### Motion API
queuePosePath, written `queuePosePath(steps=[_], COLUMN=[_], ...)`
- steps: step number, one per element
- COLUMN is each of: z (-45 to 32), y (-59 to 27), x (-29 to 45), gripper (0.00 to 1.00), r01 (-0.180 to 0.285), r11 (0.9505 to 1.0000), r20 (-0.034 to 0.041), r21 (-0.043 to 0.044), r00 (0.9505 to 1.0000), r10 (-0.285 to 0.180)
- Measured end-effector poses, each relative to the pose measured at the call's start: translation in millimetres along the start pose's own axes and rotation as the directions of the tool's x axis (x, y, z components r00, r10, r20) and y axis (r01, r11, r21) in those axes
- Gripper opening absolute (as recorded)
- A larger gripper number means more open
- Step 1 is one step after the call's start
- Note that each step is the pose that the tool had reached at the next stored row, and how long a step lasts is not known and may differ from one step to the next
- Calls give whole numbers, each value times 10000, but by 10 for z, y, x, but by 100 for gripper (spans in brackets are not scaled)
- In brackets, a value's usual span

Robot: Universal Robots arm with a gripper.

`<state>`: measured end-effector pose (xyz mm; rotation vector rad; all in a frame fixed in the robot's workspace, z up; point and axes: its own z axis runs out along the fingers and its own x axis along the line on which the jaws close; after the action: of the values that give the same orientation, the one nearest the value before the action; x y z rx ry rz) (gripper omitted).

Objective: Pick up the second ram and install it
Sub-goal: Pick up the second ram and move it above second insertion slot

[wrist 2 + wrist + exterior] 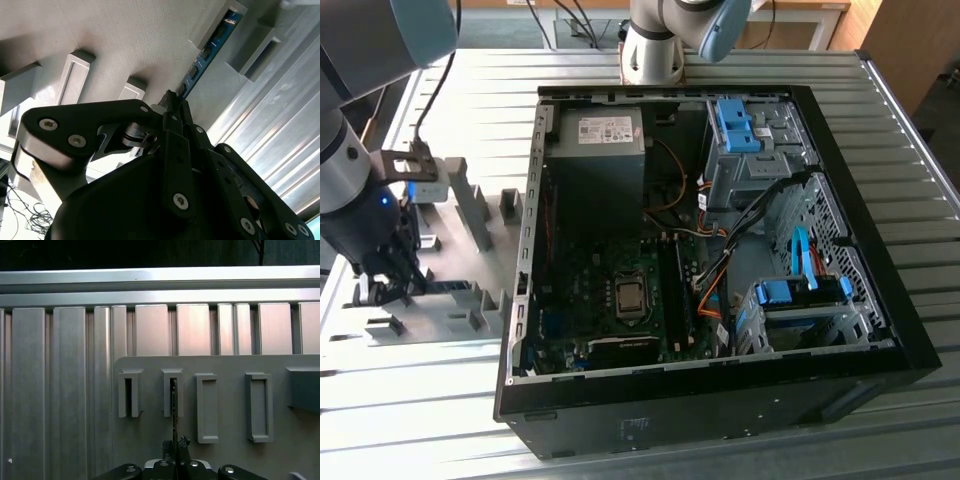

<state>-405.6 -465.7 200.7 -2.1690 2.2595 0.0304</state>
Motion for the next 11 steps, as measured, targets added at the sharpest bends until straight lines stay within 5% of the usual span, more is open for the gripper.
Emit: queuePosePath(steps=[11], z=[-62], y=[0], x=[-1], gripper=[14], r01=[0], r11=[10000], r20=[1], r21=[0], r00=[10000], r10=[0])
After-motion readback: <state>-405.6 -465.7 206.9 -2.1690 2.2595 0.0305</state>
